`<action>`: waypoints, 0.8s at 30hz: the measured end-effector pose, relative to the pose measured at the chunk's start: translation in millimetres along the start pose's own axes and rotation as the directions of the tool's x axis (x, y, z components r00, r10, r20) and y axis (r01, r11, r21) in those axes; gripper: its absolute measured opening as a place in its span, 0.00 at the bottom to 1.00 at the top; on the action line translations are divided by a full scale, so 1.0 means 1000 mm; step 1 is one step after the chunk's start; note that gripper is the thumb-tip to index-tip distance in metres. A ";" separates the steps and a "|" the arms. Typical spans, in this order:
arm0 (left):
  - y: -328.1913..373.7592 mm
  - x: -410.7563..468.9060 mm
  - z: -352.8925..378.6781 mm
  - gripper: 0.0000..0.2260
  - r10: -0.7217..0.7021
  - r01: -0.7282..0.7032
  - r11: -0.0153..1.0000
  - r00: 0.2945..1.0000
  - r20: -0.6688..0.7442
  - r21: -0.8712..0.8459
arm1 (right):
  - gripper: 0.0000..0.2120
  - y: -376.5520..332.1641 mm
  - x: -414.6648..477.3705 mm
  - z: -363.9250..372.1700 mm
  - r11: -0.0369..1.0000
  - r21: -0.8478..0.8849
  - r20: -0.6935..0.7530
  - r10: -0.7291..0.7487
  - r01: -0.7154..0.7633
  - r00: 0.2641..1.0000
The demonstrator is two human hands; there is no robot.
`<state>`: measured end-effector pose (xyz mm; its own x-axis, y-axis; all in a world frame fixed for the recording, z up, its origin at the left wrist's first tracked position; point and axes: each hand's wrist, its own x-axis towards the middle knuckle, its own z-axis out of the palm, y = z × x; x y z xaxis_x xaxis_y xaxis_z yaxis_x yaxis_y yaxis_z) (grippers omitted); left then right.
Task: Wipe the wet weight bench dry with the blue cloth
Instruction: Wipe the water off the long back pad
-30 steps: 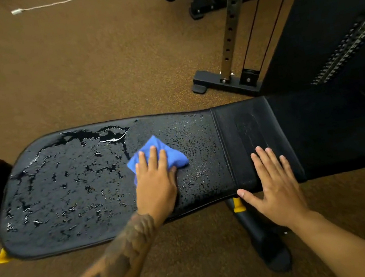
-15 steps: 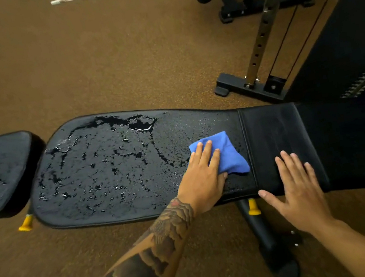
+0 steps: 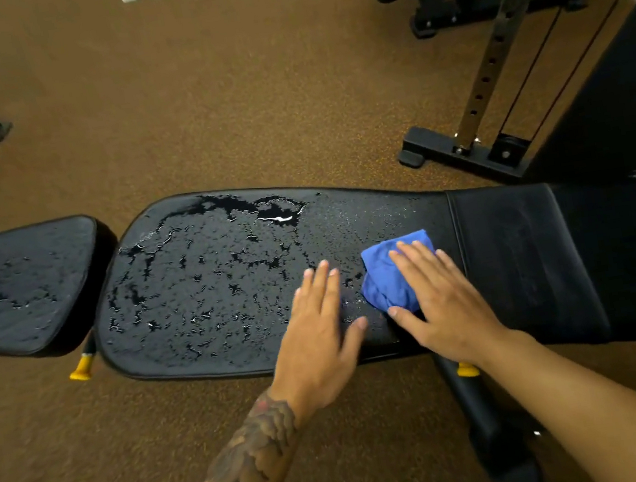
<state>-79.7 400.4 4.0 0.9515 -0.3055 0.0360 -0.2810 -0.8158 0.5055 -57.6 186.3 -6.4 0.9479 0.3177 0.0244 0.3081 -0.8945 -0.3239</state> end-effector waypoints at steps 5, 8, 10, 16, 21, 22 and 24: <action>-0.037 -0.041 -0.004 0.36 -0.053 0.039 0.978 0.996 0.066 0.206 | 0.38 -0.003 0.007 0.012 1.000 -0.023 0.079 0.005 -0.004 0.997; -0.050 -0.045 0.003 0.38 -0.066 0.032 0.956 0.992 0.107 0.291 | 0.38 -0.003 0.004 0.016 0.998 -0.054 0.085 0.023 -0.019 0.996; -0.055 -0.044 0.008 0.38 -0.074 0.028 0.939 0.990 0.122 0.343 | 0.37 -0.003 0.004 0.018 0.997 -0.069 0.080 0.030 -0.024 0.996; -0.063 -0.040 0.015 0.39 -0.076 0.015 0.907 0.989 0.127 0.420 | 0.34 -0.005 0.002 0.020 0.995 -0.094 0.066 0.047 -0.041 0.997; -0.063 -0.040 0.015 0.39 -0.073 0.010 0.901 0.989 0.127 0.434 | 0.31 -0.013 0.000 0.021 0.993 -0.087 0.038 0.086 -0.083 0.996; -0.063 -0.040 0.015 0.39 -0.071 0.010 0.902 0.990 0.125 0.433 | 0.31 -0.016 -0.005 0.021 0.994 -0.078 0.029 0.084 -0.081 0.996; -0.062 -0.039 0.015 0.39 -0.069 0.008 0.902 0.989 0.127 0.432 | 0.30 -0.021 -0.020 0.023 0.995 -0.087 0.047 0.047 -0.043 0.998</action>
<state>-101.2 456.0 -41.8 0.9450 -0.3083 -0.1091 -0.3002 -0.9501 0.0842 -85.1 205.9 -21.8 0.9566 0.2893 -0.0353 0.2729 -0.9315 -0.2407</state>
